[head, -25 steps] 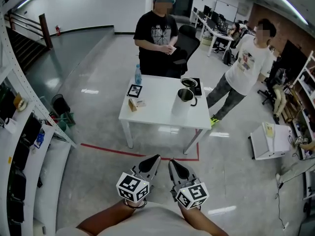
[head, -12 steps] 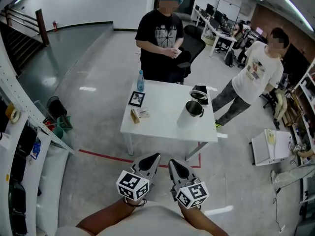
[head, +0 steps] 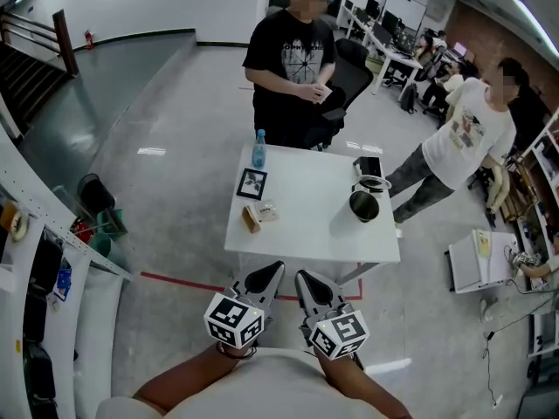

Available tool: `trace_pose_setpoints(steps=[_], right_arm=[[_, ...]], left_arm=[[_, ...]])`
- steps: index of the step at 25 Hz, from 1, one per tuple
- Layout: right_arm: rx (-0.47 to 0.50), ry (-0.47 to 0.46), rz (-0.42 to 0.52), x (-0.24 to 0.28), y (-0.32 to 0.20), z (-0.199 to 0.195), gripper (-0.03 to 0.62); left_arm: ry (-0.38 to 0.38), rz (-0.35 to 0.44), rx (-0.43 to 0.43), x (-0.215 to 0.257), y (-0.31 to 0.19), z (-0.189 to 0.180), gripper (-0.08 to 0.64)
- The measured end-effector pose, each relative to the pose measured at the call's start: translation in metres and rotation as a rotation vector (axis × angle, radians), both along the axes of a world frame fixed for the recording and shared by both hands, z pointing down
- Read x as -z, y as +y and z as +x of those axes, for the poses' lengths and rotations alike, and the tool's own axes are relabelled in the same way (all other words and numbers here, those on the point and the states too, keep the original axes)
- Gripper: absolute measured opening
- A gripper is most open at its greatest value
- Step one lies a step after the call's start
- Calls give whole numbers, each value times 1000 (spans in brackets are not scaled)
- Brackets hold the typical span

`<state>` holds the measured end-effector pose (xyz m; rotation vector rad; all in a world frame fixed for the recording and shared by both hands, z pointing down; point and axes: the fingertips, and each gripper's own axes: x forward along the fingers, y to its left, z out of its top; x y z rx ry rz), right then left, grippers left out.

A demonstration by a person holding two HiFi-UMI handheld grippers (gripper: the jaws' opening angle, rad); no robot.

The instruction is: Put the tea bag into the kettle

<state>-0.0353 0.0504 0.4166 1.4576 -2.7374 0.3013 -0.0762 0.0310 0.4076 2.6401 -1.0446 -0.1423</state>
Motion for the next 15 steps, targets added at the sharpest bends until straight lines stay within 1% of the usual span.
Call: trace_pose_setpoints(steps=[5,10,15], right_arm=[[14,0,-26,-9,-22,-17,11],[33,-13,-35,-14,-44,-24,11],[51,-21,-35,-16,-70,-26,11]], left_arm=[[-6,-15,6,-7,-21,-18,9],[-15,-48,16,-18,-38,-26,9],[-30,-41,48,-18,-62,-31,9]])
